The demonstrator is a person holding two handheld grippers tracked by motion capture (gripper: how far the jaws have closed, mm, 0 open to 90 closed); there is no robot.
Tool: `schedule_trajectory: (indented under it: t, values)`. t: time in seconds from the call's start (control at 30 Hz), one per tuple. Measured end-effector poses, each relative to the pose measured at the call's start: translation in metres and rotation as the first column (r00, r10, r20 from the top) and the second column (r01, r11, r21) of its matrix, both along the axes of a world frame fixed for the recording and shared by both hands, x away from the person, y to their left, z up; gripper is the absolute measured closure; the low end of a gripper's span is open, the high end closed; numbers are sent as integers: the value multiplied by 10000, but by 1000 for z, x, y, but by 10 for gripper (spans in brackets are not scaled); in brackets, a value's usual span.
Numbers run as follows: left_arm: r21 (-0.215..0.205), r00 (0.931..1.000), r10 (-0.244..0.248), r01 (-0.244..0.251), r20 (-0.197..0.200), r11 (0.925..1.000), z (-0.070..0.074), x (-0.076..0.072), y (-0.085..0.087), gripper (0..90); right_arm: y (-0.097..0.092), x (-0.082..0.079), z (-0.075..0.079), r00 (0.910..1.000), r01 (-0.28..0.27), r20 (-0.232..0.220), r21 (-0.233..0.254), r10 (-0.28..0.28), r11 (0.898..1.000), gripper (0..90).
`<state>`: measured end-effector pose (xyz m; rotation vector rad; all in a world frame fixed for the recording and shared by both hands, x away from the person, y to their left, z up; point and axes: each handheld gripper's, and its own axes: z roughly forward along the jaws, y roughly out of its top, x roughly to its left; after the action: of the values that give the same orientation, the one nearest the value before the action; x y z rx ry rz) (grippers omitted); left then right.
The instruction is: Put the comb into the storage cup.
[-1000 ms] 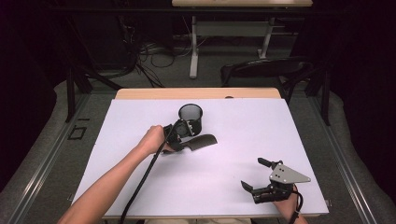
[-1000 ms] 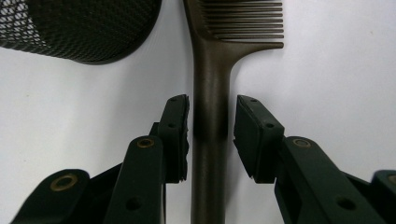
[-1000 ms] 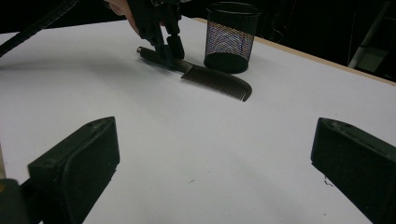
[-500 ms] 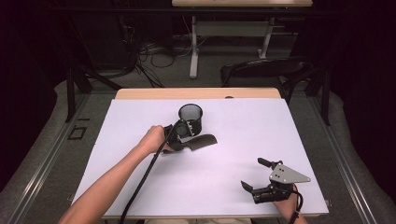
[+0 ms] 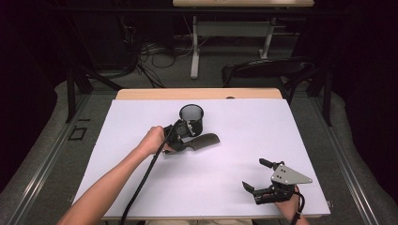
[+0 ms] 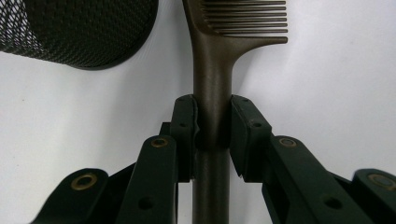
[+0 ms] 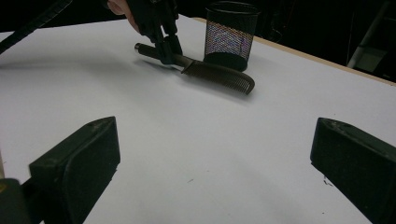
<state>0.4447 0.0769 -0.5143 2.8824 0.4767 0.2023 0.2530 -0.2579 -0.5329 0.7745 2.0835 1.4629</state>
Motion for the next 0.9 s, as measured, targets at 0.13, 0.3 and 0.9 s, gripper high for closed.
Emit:
schedule_trajectory:
  t: [0.13, 0.3, 0.9]
  values:
    - [-298, 10000, 55, -54, 29, 9995, 3, -2, 2, 726, 0, 0, 0, 10000, 12, -8, 12, -12, 10000, 10]
    - [-891, 9999, 46, -34, 131, 9960, 10, -6, 5, 726, 0, 0, 0, 10000, 4, 2, -7, -4, 10000, 10]
    - [-2087, 9985, 220, -112, 494, 9779, 17, -21, 18, 726, 0, 0, 0, 10000, 24, -7, 11, -24, 10000, 10]
